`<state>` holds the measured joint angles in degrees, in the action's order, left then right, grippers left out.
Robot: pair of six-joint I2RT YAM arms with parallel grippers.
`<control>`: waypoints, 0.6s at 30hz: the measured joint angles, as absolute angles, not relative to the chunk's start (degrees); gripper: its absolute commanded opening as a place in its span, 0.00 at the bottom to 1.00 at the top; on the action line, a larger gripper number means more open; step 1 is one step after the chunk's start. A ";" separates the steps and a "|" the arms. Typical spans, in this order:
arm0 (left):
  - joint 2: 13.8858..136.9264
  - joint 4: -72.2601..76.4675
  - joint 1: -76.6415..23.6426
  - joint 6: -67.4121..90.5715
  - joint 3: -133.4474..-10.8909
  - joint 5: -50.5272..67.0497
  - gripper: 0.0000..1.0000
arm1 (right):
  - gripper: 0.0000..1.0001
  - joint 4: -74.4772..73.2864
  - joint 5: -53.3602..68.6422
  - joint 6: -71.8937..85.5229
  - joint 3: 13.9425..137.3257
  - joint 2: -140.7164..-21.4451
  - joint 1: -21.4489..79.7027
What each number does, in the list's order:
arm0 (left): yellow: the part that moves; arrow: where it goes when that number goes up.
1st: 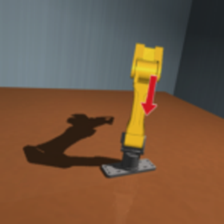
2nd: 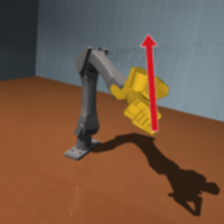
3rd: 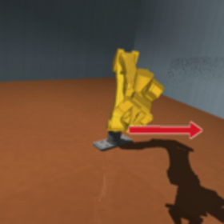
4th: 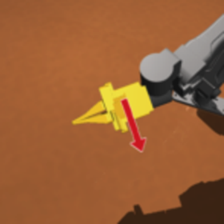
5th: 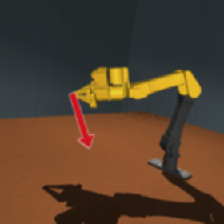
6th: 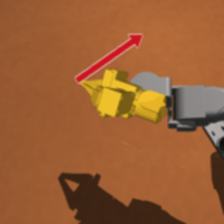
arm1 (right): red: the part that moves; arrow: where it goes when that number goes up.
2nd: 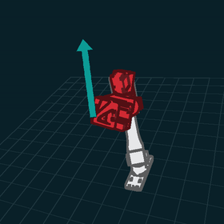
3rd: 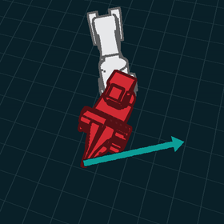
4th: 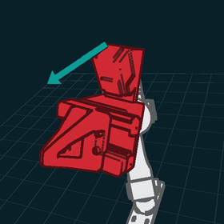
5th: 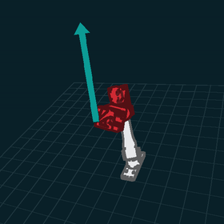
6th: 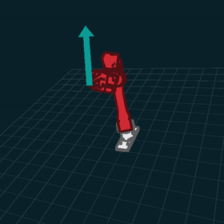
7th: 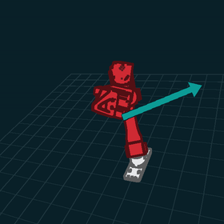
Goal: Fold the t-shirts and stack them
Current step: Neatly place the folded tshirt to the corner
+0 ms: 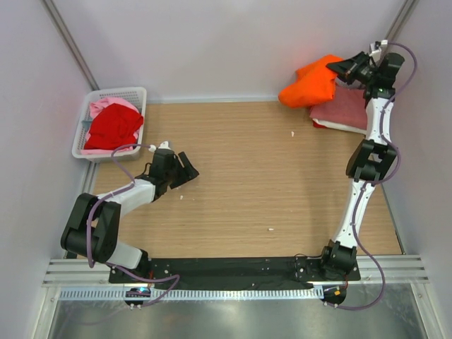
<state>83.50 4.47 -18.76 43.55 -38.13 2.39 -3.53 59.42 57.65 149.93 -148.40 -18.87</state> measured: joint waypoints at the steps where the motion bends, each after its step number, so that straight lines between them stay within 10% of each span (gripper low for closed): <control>1: 83.50 4.47 -18.76 43.55 -38.13 2.39 0.66 | 0.01 -1.93 59.86 58.83 149.93 -148.83 -19.81; 18: 83.50 4.47 -18.76 43.53 -38.13 2.35 0.66 | 0.01 3.03 62.54 62.70 150.12 -155.63 -23.18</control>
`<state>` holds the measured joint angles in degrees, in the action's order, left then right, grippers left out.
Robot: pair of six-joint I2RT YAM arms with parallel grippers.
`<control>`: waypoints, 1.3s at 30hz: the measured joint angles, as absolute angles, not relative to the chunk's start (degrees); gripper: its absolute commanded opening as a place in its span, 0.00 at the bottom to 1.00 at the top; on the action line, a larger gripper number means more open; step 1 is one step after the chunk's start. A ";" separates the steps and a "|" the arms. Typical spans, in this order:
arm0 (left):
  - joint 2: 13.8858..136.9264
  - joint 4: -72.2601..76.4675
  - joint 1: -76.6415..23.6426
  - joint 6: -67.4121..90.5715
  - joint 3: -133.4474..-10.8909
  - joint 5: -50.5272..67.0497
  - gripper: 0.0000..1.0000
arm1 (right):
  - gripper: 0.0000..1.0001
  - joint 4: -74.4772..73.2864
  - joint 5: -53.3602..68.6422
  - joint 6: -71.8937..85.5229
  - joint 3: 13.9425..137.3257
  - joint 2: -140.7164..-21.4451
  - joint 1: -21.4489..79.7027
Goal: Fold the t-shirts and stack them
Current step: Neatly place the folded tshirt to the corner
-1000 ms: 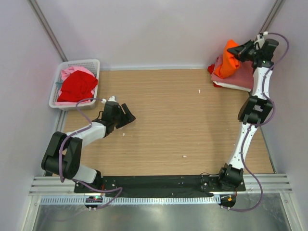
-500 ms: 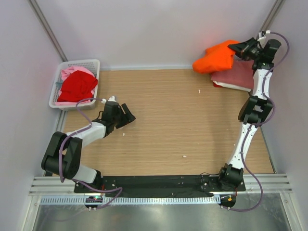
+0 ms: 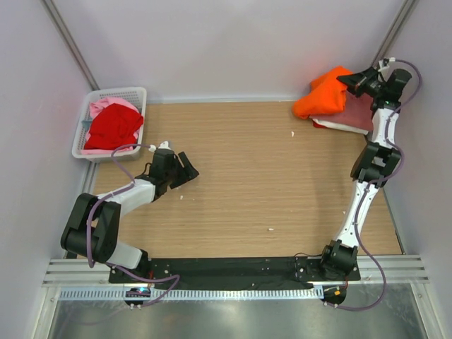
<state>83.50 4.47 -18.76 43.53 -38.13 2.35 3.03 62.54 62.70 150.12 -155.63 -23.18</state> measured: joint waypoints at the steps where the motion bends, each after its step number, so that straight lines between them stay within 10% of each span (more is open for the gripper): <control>1: 83.50 4.47 -18.76 43.53 -38.13 2.37 0.66 | 0.01 2.94 62.50 62.46 150.12 -155.63 -24.12; 14: 83.37 4.47 -18.76 43.53 -38.13 2.37 0.66 | 0.19 -11.27 49.76 42.15 147.33 -155.24 -28.01; 22: 81.19 5.02 -18.76 43.55 -37.76 2.28 0.66 | 0.79 -19.20 23.11 28.25 140.70 -150.95 -25.02; 39: 78.61 7.46 -18.92 43.57 -34.83 1.98 0.66 | 0.91 -20.21 0.67 27.59 124.73 -129.58 -24.18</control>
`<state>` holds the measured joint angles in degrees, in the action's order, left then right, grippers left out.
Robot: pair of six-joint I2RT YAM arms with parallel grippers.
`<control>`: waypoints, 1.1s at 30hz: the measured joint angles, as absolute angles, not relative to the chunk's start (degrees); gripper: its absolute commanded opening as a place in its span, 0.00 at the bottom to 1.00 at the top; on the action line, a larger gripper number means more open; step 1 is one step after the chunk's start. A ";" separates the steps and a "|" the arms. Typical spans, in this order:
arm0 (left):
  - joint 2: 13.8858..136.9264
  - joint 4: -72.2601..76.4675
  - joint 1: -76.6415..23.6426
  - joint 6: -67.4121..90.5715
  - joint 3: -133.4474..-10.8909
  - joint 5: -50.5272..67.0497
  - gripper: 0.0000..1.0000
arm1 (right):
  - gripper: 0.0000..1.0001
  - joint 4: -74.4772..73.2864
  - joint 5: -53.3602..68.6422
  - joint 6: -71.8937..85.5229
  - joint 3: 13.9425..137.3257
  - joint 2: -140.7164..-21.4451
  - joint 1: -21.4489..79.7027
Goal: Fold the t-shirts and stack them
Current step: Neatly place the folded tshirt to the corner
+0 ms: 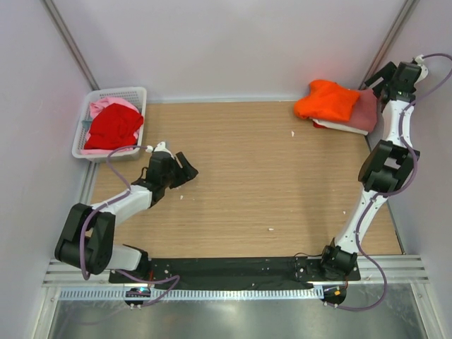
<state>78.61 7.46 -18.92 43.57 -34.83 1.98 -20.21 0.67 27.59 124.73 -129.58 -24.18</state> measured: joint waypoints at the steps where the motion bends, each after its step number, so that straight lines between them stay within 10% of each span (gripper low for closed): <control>1: 78.43 7.57 -18.92 43.57 -34.74 1.98 0.66 | 0.91 -20.21 0.60 27.79 124.68 -129.10 -24.23; 33: 77.32 9.56 -19.11 43.55 -33.87 1.93 0.66 | 0.72 -20.67 5.96 32.97 125.10 -137.43 -21.67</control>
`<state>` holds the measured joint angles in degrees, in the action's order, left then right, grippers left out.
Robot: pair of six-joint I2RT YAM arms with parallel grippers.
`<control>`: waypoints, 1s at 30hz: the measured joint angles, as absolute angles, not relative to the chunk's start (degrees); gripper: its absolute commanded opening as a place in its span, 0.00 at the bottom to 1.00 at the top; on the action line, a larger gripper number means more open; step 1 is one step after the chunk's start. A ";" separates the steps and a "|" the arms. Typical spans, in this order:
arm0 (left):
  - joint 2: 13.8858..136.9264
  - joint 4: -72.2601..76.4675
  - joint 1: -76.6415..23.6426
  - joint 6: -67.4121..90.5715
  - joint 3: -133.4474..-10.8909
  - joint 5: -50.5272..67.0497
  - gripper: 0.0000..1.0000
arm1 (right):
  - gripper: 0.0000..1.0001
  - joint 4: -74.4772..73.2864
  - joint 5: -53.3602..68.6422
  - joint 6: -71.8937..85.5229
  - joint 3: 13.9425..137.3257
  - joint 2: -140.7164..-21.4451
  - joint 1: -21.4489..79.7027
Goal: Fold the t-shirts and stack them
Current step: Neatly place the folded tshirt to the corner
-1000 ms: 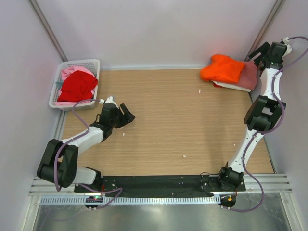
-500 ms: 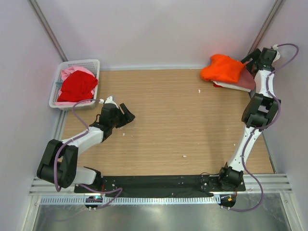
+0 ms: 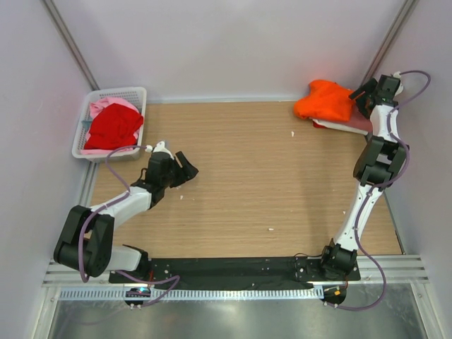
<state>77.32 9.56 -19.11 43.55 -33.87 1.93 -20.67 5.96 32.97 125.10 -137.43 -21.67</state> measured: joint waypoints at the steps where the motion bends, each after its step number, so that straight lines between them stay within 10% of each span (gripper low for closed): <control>1: 77.32 9.58 -19.11 43.57 -33.87 1.93 0.66 | 0.72 -20.67 6.28 33.17 125.10 -137.43 -21.56; 13: 77.08 9.63 -19.11 43.57 -33.80 1.91 0.66 | 0.42 -20.64 9.30 34.28 125.10 -137.43 -19.40; 19: 77.06 9.63 -19.11 43.57 -33.80 1.91 0.66 | 0.01 -20.82 9.32 34.22 125.38 -137.93 -19.11; 30: 76.31 9.65 -19.11 43.57 -33.32 1.52 0.66 | 0.01 -27.66 5.69 29.93 140.29 -144.29 -19.64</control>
